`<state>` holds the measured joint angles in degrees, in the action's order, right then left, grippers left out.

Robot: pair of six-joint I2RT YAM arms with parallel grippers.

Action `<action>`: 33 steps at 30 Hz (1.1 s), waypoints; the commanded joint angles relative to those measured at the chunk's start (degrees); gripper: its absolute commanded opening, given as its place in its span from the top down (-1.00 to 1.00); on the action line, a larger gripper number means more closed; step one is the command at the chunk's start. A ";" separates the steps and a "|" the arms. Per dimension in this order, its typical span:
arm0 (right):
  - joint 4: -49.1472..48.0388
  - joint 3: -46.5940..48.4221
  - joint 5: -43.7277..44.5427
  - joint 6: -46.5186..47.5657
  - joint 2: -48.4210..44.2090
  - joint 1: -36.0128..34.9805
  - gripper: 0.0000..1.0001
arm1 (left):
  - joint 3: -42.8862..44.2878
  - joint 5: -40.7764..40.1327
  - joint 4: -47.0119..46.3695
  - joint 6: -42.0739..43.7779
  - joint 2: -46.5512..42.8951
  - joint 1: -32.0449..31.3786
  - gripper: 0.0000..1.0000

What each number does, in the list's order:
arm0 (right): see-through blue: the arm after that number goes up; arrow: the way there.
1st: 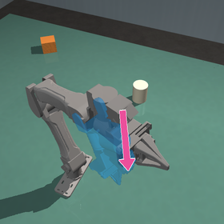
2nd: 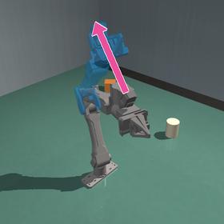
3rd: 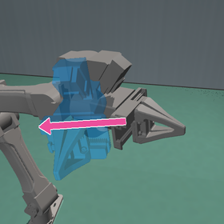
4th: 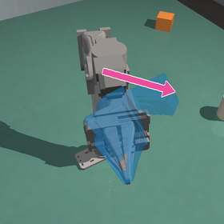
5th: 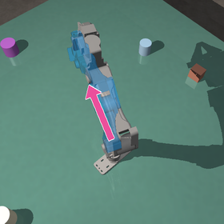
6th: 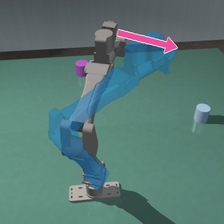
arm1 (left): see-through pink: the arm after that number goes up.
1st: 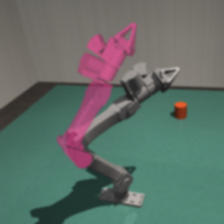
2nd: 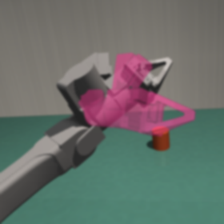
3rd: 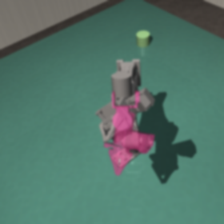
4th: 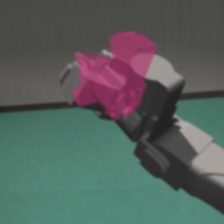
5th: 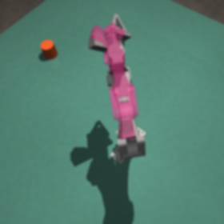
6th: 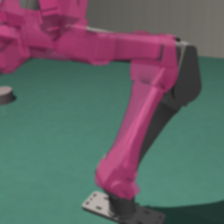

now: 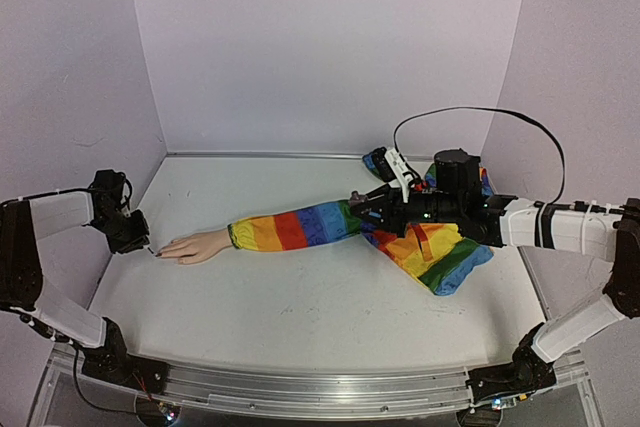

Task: Paint the nails

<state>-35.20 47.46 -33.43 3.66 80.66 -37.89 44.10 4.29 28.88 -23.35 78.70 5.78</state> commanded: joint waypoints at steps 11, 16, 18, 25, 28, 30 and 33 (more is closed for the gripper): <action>-3.39 1.67 -1.81 -0.41 -0.23 0.36 1.00 | 2.54 5.40 -0.42 0.86 -1.09 0.30 1.00; -3.37 1.58 -1.64 -0.32 -0.24 0.36 1.00 | 2.23 5.49 -1.36 0.79 -0.44 0.32 1.00; -3.38 1.56 -1.64 -0.32 -0.18 0.36 1.00 | 2.15 5.30 -1.75 0.65 -0.23 0.36 1.00; -3.35 1.49 -1.51 -0.32 -0.24 0.36 1.00 | 2.22 5.03 -2.51 0.24 -0.13 0.36 1.00; -3.30 1.54 -1.46 -0.30 -0.24 0.36 1.00 | 2.39 5.10 -2.60 0.18 0.27 0.31 1.00; -3.32 1.58 -1.46 -0.22 -0.24 0.35 1.00 | 2.48 5.20 -2.73 0.17 0.57 0.32 1.00; -3.35 1.67 -1.54 -0.23 -0.08 0.34 1.00 | 2.48 5.15 -3.08 0.15 0.92 0.27 1.00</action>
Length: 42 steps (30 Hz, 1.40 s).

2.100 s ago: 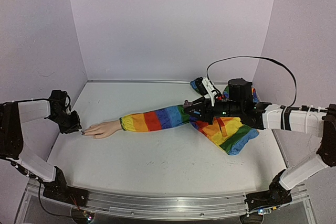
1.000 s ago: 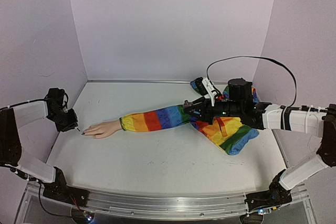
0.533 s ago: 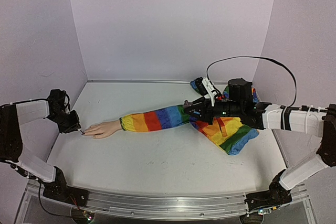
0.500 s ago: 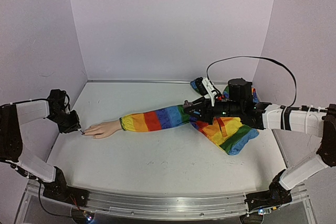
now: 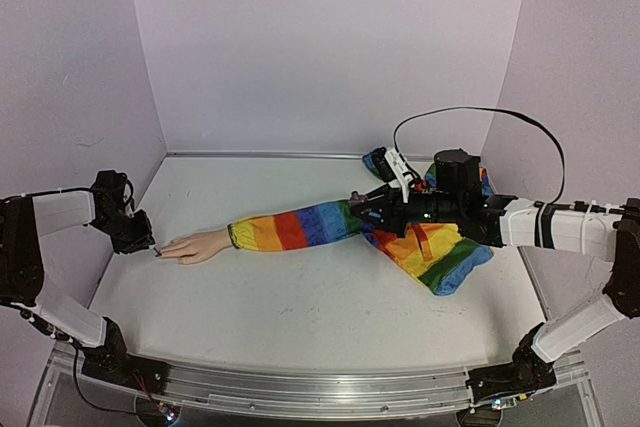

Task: Paint the nails

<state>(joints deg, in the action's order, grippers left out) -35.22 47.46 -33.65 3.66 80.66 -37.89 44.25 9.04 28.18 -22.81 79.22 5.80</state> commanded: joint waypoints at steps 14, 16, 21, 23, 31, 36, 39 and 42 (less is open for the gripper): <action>-3.27 1.93 -1.24 -0.23 0.11 0.36 1.00 | 2.29 0.90 -3.00 -0.42 1.91 0.30 1.00; -3.27 1.93 -1.24 -0.21 0.11 0.41 1.00 | 2.12 0.69 -2.96 -0.40 1.63 0.31 1.00; -3.27 1.93 -1.42 -0.31 0.37 0.44 1.00 | 1.98 0.53 -2.30 -0.24 1.14 0.30 1.00; -3.27 1.93 -1.43 -0.32 0.37 0.45 1.00 | 1.70 -0.05 -1.89 -0.22 0.81 0.30 1.00; -3.29 1.93 -1.67 -0.32 0.53 0.38 1.00 | 0.80 -1.62 -0.94 -0.70 0.29 0.32 1.00; -3.29 1.93 -1.77 -0.38 0.47 0.42 1.00 | 0.66 -2.38 -0.55 -0.75 0.13 0.31 1.00; -3.27 1.85 -1.68 -0.41 0.38 0.38 1.00 | 0.64 -2.53 -0.33 -0.98 0.45 0.37 1.00; -3.32 1.89 -1.73 -0.40 0.41 0.45 1.00 | 0.45 -2.76 -0.24 -1.14 0.73 0.35 1.00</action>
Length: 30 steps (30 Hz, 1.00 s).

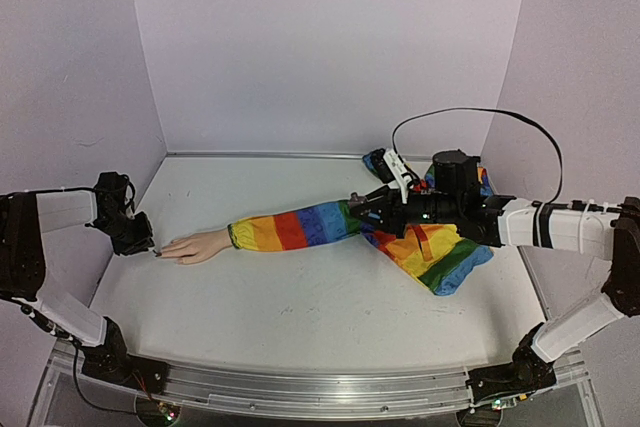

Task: Paint the nails

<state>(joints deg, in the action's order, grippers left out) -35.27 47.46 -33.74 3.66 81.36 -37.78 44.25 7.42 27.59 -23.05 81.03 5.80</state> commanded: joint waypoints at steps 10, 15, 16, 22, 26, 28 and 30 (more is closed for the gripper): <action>-3.23 2.02 -1.86 -0.58 -0.13 0.32 1.00 | 0.74 -4.53 1.85 -1.12 -1.76 0.29 1.00; -3.27 1.93 -1.85 -0.50 -0.09 0.34 1.00 | 0.63 -5.68 2.55 -1.55 -3.31 0.32 1.00; -3.27 2.01 -1.86 -0.50 -0.07 0.34 1.00 | 0.62 -5.47 2.55 -1.56 -3.93 0.32 1.00; -3.41 2.09 -2.10 -0.44 0.35 0.33 1.00 | 0.00 -1.88 1.24 -0.31 -9.26 0.26 1.00; -3.41 2.36 -2.36 -0.50 0.70 0.34 1.00 | 0.88 1.72 0.97 0.11 -6.92 0.23 1.00; -3.41 2.46 -2.46 -0.58 0.73 0.34 1.00 | 1.09 3.03 0.30 0.11 -5.46 0.24 1.00; -3.41 2.46 -2.41 -0.56 0.64 0.34 1.00 | 1.06 4.06 -0.64 -0.04 -4.45 0.25 1.00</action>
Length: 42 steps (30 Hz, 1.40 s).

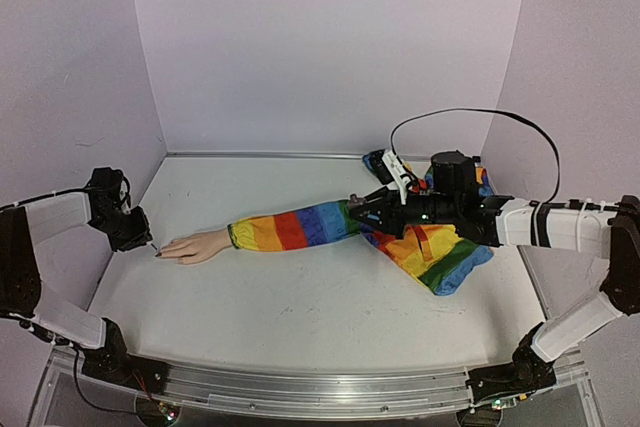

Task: Paint the nails

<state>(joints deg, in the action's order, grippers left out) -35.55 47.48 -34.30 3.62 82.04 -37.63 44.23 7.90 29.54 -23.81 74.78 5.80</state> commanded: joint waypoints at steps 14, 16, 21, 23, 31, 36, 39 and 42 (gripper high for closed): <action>-3.12 2.26 -1.69 -0.54 -0.21 0.18 1.00 | 0.17 1.43 -2.75 0.45 3.01 0.21 1.00; -3.12 2.25 -1.64 -0.54 -0.21 0.17 1.00 | 0.07 0.72 -2.66 0.35 2.76 0.20 1.00; -3.12 2.26 -1.72 -0.54 -0.38 0.19 1.00 | 0.54 0.66 -2.64 0.30 3.55 0.24 1.00; -3.12 2.22 -1.70 -0.54 -0.43 0.19 1.00 | 0.79 0.71 -2.72 0.34 4.02 0.19 1.00; -3.17 2.44 -1.73 -0.54 -0.23 0.18 1.00 | 1.04 0.90 -2.91 0.43 5.01 0.22 1.00; -3.12 2.44 -1.82 -0.52 -0.11 0.19 1.00 | 0.90 0.48 -3.00 0.51 5.57 0.18 1.00; -3.14 2.39 -1.73 -0.54 -0.21 0.14 1.00 | 0.95 -0.07 -2.91 0.56 5.96 0.26 1.00; -3.12 2.27 -1.66 -0.54 -0.30 0.18 1.00 | 0.86 -0.58 -2.86 0.61 6.15 0.21 1.00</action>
<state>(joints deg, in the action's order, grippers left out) -35.57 47.48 -34.52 3.62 82.19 -37.63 44.23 8.75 28.36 -23.86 80.27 5.80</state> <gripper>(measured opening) 0.222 0.143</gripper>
